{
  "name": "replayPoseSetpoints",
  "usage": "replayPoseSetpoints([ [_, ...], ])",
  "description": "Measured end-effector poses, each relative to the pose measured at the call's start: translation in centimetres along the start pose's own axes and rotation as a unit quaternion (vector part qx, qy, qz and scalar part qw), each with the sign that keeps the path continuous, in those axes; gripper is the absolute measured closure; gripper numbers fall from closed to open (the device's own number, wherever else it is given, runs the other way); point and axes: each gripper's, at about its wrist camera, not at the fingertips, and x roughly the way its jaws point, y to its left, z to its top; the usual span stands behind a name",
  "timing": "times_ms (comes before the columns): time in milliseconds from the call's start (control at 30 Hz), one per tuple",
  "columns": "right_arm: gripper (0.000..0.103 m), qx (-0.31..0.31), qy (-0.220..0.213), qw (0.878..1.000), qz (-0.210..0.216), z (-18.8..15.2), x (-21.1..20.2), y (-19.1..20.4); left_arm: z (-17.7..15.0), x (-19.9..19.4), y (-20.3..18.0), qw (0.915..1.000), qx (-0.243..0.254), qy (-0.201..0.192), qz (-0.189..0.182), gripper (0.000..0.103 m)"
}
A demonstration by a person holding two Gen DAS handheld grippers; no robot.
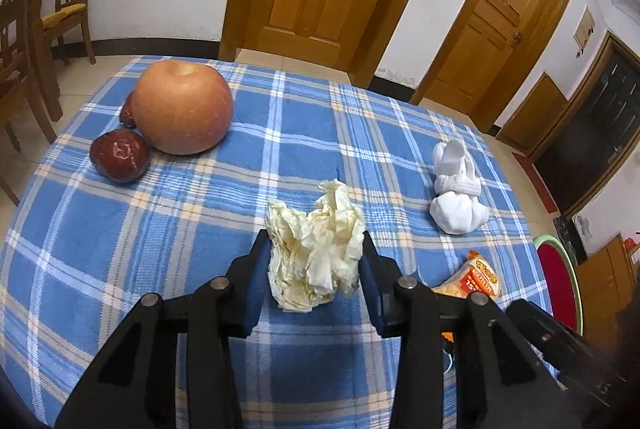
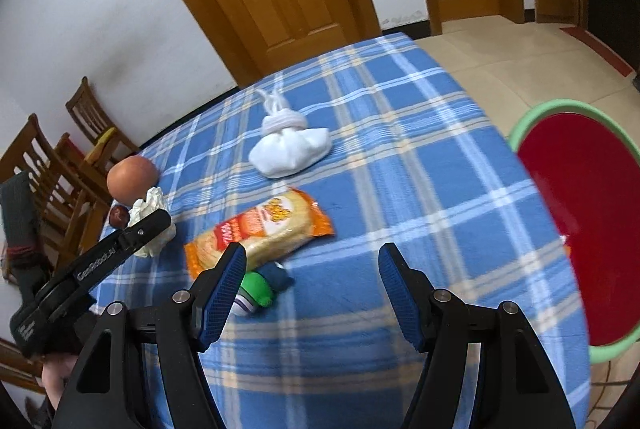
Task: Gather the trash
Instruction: 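Grasp the orange snack packet with the right tool while the left tool holds the tissue, then carry the tissue and snack packet over the red bucket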
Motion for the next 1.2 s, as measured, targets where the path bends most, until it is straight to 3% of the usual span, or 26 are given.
replayPoseSetpoints([
  [267,0.033,0.024,0.031,0.999,0.025,0.6,2.7,1.5,0.4,-0.5,0.7,0.9999,-0.005,-0.007,0.005,0.061],
  [600,0.034,0.025,0.02,0.999,0.024,1.3,4.0,2.8,0.5,-0.2,0.5,0.9999,-0.008,-0.006,0.002,0.061],
  [767,0.051,0.03,0.016,0.999,0.035,1.3,4.1,2.7,0.5,-0.3,0.3,1.0,-0.005,-0.006,0.001,0.061],
  [900,0.055,0.035,0.01,0.998,0.043,1.3,3.9,2.4,0.4,-0.3,0.3,1.0,-0.004,-0.006,0.001,0.061],
  [967,0.073,0.038,0.002,0.998,0.049,1.5,3.4,2.2,0.4,-0.3,0.3,1.0,-0.004,-0.006,0.001,0.061],
  [1200,0.076,0.029,-0.018,0.998,0.044,1.8,2.1,2.0,0.4,-0.3,-0.1,1.0,0.001,-0.006,-0.001,0.061],
])
